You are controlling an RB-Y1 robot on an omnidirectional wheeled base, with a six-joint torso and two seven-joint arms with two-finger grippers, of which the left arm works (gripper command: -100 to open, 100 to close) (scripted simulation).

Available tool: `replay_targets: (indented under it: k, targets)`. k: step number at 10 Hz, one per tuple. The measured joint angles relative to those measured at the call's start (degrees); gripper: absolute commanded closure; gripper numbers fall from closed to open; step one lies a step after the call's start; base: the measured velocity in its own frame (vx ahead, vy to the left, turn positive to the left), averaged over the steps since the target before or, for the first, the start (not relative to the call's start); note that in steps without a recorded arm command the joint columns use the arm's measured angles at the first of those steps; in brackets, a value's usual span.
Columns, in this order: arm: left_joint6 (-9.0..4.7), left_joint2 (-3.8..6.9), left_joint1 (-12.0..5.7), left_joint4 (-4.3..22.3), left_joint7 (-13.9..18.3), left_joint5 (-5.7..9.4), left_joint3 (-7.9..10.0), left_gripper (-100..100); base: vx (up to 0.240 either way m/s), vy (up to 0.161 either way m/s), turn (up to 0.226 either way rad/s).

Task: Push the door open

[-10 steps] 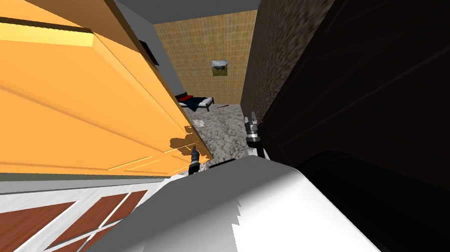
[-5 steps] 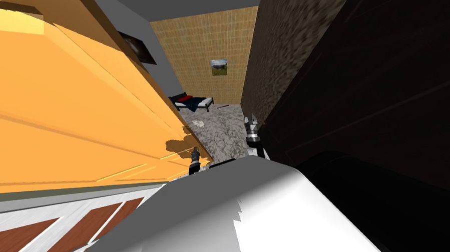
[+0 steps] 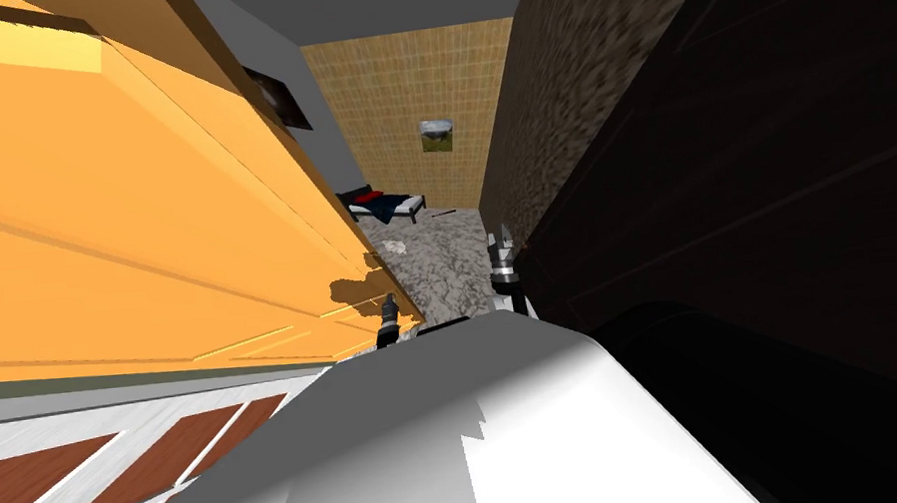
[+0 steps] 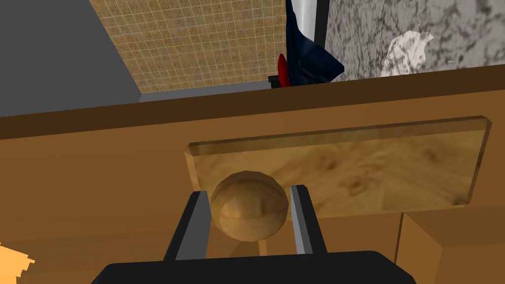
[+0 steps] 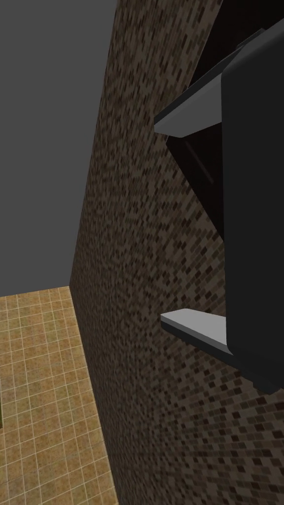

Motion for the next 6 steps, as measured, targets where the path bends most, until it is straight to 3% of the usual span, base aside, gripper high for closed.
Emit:
replay_targets:
  k: [1, 3, 6]
  targets:
    - [-0.07, 0.05, -0.35, 0.91, -0.15, 0.17, 0.29, 100, 0.189, -0.061, 0.035]
    - [0.85, 0.76, 0.54, 0.01, -0.06, 0.56, 0.87, 100, 0.218, -0.022, 0.054]
    - [0.86, 1.15, -0.79, 0.56, -0.79, 1.44, 2.69, 100, 0.21, -0.035, 0.051]
